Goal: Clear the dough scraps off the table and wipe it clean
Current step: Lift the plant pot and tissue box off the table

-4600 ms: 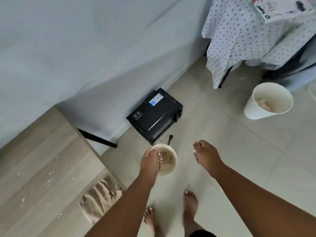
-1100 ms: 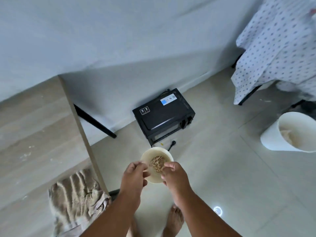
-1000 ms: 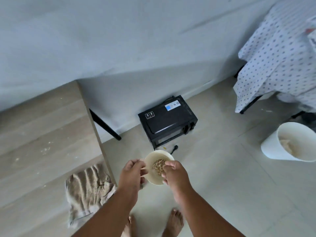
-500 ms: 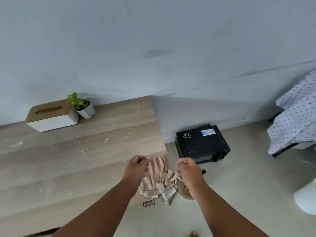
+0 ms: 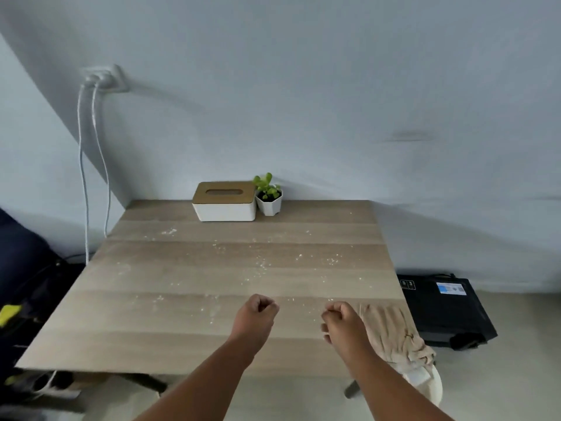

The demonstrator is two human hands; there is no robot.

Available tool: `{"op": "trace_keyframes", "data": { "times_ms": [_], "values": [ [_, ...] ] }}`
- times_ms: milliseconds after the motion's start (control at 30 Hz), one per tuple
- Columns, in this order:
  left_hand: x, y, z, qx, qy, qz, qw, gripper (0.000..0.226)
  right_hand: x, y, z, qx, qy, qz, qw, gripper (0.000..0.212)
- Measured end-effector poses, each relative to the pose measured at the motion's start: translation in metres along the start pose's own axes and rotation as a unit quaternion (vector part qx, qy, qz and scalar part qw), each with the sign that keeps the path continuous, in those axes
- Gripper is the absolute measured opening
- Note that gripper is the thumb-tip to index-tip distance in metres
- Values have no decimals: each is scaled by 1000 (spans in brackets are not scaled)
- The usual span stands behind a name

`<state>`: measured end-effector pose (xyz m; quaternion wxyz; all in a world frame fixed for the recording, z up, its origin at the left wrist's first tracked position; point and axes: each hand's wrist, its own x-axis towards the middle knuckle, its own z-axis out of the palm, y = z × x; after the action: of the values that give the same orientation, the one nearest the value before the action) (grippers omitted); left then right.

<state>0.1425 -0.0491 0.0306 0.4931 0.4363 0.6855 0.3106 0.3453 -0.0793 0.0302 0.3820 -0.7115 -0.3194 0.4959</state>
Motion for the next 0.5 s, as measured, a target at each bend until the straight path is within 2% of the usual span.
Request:
{"op": "trace_keyframes", "data": {
  "times_ms": [200, 500],
  "values": [
    [17, -4, -60, -11, 42, 7, 999, 9, -1, -22, 49, -44, -8, -36, 998, 11],
    [60, -10, -103, -4, 61, 6, 998, 5, 50, -37, 104, -85, 1, -85, 993, 11]
  ]
}}
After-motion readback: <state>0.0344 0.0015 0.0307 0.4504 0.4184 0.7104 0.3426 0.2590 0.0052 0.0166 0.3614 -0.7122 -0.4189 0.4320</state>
